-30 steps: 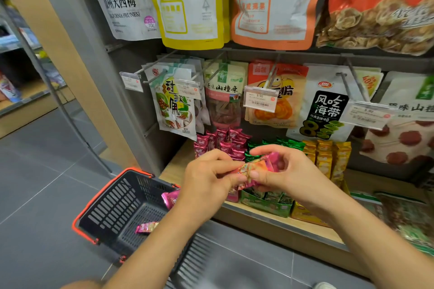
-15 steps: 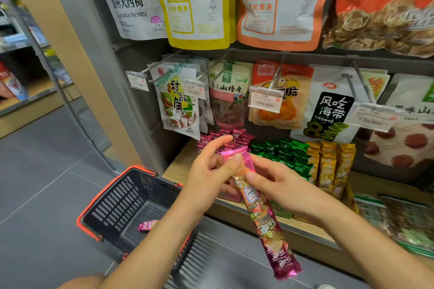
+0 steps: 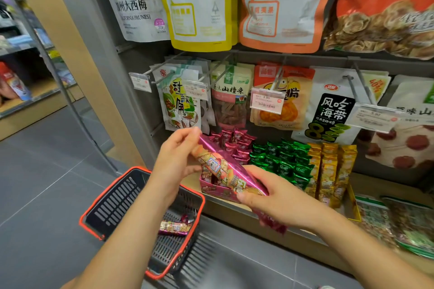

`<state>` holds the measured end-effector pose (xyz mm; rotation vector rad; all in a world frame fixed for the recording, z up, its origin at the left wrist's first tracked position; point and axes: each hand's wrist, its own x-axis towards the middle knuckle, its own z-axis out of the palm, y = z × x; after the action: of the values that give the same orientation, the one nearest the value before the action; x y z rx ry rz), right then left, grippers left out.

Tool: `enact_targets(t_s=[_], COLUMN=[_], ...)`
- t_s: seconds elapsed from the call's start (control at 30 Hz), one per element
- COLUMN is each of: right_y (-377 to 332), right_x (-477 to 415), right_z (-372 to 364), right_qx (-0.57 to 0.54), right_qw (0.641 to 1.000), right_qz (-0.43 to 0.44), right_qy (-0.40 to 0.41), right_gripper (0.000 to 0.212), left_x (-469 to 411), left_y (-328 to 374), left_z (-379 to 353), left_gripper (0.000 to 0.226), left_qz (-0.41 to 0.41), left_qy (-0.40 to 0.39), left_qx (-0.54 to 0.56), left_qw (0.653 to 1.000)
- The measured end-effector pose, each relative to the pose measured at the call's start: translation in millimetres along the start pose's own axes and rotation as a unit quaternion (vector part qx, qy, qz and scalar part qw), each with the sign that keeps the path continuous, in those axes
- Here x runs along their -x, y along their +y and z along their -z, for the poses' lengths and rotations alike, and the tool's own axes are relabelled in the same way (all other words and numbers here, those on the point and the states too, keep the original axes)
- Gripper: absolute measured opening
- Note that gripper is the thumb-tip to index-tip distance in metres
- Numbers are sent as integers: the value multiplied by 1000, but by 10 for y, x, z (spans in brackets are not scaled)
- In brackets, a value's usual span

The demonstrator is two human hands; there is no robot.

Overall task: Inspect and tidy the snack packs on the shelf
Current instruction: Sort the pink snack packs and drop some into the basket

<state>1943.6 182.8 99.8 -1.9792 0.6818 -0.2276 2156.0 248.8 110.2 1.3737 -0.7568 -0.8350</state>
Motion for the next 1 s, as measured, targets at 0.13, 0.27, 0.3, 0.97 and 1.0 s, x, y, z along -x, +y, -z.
enact_targets(t_s=[0.13, 0.27, 0.3, 0.97, 1.0], right_y=[66, 20, 6, -56, -53], right_x=[-25, -65, -67, 111, 114], right_z=[-60, -16, 17, 325, 334], right_qx=[184, -2, -41, -52, -37], right_qw=[980, 997, 997, 997, 995], right_qz=[50, 42, 18, -17, -27], right_qy=[56, 60, 55, 55, 83], right_gripper=[45, 26, 25, 41, 47], left_x=[-19, -92, -108, -280, -278], left_y=[-94, -91, -79, -115, -122], left_z=[-77, -52, -33, 113, 134], left_gripper=[30, 9, 7, 31, 33], left_qz=[1, -17, -17, 47, 64], left_qy=[65, 106, 111, 94, 79], left_qx=[-85, -28, -9, 22, 4], left_qw=[994, 994, 994, 994, 995])
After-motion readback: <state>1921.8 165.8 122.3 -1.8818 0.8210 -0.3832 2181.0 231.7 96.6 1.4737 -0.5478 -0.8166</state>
